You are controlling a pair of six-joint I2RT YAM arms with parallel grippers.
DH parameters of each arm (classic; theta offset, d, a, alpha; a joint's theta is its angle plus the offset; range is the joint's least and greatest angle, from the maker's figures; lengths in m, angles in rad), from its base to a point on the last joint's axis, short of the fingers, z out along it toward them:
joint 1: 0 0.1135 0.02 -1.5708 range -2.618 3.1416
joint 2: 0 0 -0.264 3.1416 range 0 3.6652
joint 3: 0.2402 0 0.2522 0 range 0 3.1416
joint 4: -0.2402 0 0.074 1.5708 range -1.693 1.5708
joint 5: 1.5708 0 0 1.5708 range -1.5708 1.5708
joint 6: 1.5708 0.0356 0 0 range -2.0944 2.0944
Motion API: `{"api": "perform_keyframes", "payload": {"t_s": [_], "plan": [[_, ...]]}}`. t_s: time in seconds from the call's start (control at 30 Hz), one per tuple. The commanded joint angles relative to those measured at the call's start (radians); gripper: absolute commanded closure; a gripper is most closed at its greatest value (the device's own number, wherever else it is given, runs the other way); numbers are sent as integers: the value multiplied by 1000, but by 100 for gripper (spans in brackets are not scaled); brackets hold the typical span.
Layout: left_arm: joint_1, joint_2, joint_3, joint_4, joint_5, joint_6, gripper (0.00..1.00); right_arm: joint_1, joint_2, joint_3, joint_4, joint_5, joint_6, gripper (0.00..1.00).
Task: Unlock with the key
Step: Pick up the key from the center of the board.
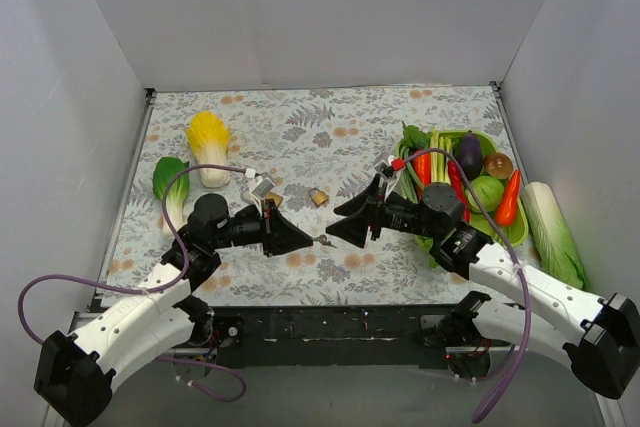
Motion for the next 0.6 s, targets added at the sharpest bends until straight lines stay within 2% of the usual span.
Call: {"api": "perform_keyframes", "payload": {"t_s": [0.0, 0.17, 0.47, 0.57], "plan": [[7, 9, 42, -3, 79, 23, 100, 8, 31, 45, 67, -137, -40, 25], [7, 10, 56, -9, 102, 26, 100, 28, 123, 82, 71, -257, -51, 31], [10, 9, 65, -38, 89, 43, 100, 48, 162, 99, 53, -300, -57, 41], [10, 10, 64, -49, 80, 55, 100, 54, 166, 99, 53, -301, -54, 48]]}}
